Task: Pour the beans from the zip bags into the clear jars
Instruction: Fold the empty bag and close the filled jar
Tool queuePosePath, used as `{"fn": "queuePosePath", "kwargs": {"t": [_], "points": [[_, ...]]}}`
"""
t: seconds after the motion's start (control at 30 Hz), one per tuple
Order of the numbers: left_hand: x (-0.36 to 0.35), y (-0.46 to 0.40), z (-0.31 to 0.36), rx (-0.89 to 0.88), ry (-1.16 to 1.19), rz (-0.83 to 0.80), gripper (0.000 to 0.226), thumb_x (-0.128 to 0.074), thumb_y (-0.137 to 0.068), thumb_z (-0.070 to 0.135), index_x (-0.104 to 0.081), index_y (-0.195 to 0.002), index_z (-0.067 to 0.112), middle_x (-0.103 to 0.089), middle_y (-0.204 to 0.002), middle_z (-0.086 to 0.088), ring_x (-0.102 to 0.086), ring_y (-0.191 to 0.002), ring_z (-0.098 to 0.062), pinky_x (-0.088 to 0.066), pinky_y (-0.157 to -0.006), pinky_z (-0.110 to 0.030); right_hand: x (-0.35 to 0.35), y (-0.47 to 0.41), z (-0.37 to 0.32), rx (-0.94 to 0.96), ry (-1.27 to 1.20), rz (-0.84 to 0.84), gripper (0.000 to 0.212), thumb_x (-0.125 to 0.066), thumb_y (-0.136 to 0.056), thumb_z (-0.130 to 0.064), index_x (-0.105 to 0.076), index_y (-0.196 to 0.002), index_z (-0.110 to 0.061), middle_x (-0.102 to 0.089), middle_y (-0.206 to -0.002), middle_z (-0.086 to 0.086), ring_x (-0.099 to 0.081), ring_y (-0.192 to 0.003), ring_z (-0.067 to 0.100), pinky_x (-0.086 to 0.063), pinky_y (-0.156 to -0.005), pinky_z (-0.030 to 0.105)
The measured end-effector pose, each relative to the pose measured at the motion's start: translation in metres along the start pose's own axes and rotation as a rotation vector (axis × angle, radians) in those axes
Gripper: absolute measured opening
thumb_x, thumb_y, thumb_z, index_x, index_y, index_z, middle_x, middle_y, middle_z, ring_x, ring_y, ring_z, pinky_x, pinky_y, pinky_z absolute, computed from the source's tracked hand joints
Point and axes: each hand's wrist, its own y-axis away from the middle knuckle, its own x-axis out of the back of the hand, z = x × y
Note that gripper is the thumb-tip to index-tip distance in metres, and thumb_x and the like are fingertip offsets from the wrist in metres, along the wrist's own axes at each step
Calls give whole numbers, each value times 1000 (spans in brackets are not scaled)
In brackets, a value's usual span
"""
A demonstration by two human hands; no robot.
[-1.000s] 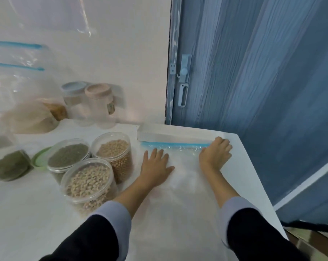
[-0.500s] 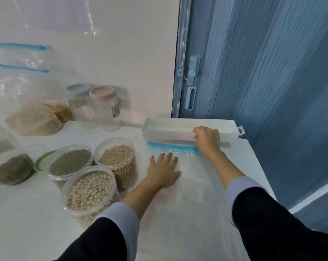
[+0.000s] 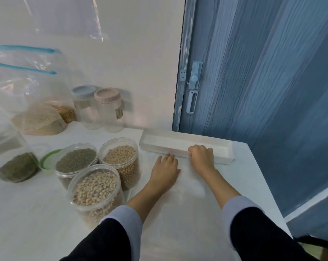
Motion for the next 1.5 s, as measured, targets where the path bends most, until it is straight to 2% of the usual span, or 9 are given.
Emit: {"fn": "queuePosePath", "kwargs": {"t": [0.1, 0.17, 0.27, 0.53, 0.7, 0.93, 1.17, 1.37, 1.5], "points": [[20, 29, 3, 41, 154, 100, 33, -43, -99, 26, -51, -126, 9, -49, -133, -8, -44, -121, -25, -36, -99, -35, 1, 11, 3, 31, -15, -20, 29, -50, -93, -10, -55, -121, -12, -51, -127, 7, -43, -120, 27, -27, -104, 40], [36, 58, 2, 37, 247, 174, 31, -45, -98, 23, -54, -125, 11, -50, -127, -5, -45, -117, -22, -40, -91, -33, 10, 28, 7, 18, -115, 91, 41, -59, -92, -16, -49, -131, -9, -46, -132, 9, -39, -124, 28, -24, -109, 41], [50, 105, -4, 13, 333, 199, 28, -49, -97, 22, -59, -121, 12, -52, -120, -3, -47, -114, -20, -43, -91, -33, 25, 72, 14, -30, -285, 248, 44, -69, -86, -12, -55, -127, -2, -49, -128, 13, -43, -119, 31, -34, -99, 36], [25, 188, -21, 74, 270, 297, 24, -61, -84, 26, -68, -97, 7, -60, -99, -9, -59, -92, -30, -52, -74, -39, 9, 159, 28, -226, -511, 202, 31, -64, -88, -8, -60, -119, -7, -48, -122, 8, -41, -120, 25, -42, -92, 38], [20, 208, -15, 304, 445, 373, 34, -60, -90, 31, -61, -115, 8, -53, -112, -6, -53, -103, -25, -45, -85, -35, 8, 170, 28, -253, -479, 173, 29, -63, -90, -10, -61, -119, -9, -47, -123, 7, -39, -120, 24, -43, -90, 37], [19, 225, -28, 429, 728, 302, 44, -74, -79, 28, -55, -115, 9, -53, -98, 0, -52, -76, -8, -38, -60, -14, 28, 208, 44, -451, -644, 44, 20, -62, -90, -18, -55, -107, -11, -45, -114, 8, -52, -101, 25, -38, -80, 28], [12, 233, -36, 187, 572, 380, 41, -72, -81, 10, -61, -120, 15, -53, -94, 1, -50, -72, -3, -34, -65, -8, 27, 277, 60, -2, -942, -137, 55, -73, -81, -8, -54, -117, -44, -40, -129, -23, -44, -114, -11, -38, -88, 3], [11, 216, -29, 245, 499, 448, 20, -72, -80, 7, -64, -97, 5, -51, -74, -1, -44, -59, -14, -32, -54, -24, 14, 274, 40, -95, -699, 141, 30, -68, -84, -3, -62, -105, -22, -47, -109, -9, -52, -99, 9, -41, -84, 8], [9, 211, -20, 330, 430, 353, 24, -59, -89, 14, -55, -112, 9, -61, -97, -10, -57, -82, -31, -39, -62, -32, 8, 270, 19, -201, -528, 228, 14, -66, -88, -22, -57, -99, -19, -43, -105, -9, -50, -86, 9, -42, -65, 18]]}}
